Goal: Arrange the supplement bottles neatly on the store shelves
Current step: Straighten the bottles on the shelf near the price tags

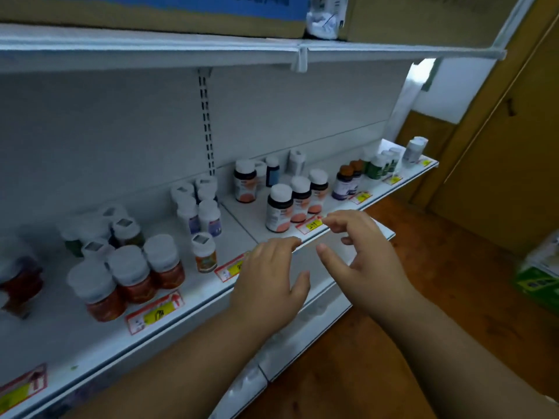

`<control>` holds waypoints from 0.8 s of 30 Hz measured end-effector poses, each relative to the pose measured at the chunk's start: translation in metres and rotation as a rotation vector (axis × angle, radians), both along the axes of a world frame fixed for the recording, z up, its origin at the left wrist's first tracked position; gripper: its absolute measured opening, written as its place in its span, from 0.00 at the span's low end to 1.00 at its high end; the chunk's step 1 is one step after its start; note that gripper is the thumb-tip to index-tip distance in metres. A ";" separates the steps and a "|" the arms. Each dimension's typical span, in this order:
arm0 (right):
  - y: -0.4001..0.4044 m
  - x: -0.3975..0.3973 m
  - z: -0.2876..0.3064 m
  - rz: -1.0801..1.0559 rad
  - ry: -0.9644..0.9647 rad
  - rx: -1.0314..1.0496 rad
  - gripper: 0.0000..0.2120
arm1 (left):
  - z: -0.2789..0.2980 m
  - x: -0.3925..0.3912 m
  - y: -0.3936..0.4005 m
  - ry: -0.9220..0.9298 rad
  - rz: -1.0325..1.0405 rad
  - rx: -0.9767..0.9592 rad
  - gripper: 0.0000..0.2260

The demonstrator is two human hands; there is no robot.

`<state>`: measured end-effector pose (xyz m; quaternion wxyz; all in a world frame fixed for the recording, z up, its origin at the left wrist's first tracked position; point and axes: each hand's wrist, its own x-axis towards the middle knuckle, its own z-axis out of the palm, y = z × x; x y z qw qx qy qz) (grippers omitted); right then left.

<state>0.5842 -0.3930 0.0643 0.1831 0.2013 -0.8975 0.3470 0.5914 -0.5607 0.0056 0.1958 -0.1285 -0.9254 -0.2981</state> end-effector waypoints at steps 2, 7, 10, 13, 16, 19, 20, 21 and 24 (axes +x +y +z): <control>0.024 -0.030 0.008 -0.047 -0.004 -0.003 0.16 | 0.008 -0.039 0.024 -0.003 -0.046 0.011 0.22; 0.064 -0.094 0.021 -0.149 -0.043 -0.002 0.16 | 0.023 -0.113 0.067 0.008 -0.119 0.022 0.20; 0.075 -0.139 0.023 -0.105 -0.058 -0.034 0.15 | 0.029 -0.153 0.081 0.029 -0.087 0.046 0.18; 0.084 -0.202 0.027 -0.019 -0.055 -0.085 0.11 | 0.033 -0.197 0.089 0.093 -0.019 0.043 0.15; 0.083 -0.277 0.028 0.088 -0.034 -0.105 0.09 | 0.032 -0.236 0.092 0.105 0.085 0.001 0.17; 0.076 -0.356 0.018 0.240 -0.048 -0.068 0.11 | 0.033 -0.270 0.100 0.016 0.234 0.018 0.19; 0.073 -0.380 0.012 0.286 -0.079 -0.028 0.12 | 0.033 -0.280 0.103 -0.010 0.268 0.019 0.19; 0.071 -0.401 0.005 0.335 -0.110 0.026 0.13 | 0.033 -0.287 0.107 -0.024 0.294 0.010 0.19; 0.059 -0.459 -0.016 0.464 -0.150 0.244 0.18 | 0.036 -0.310 0.118 -0.004 0.396 -0.021 0.19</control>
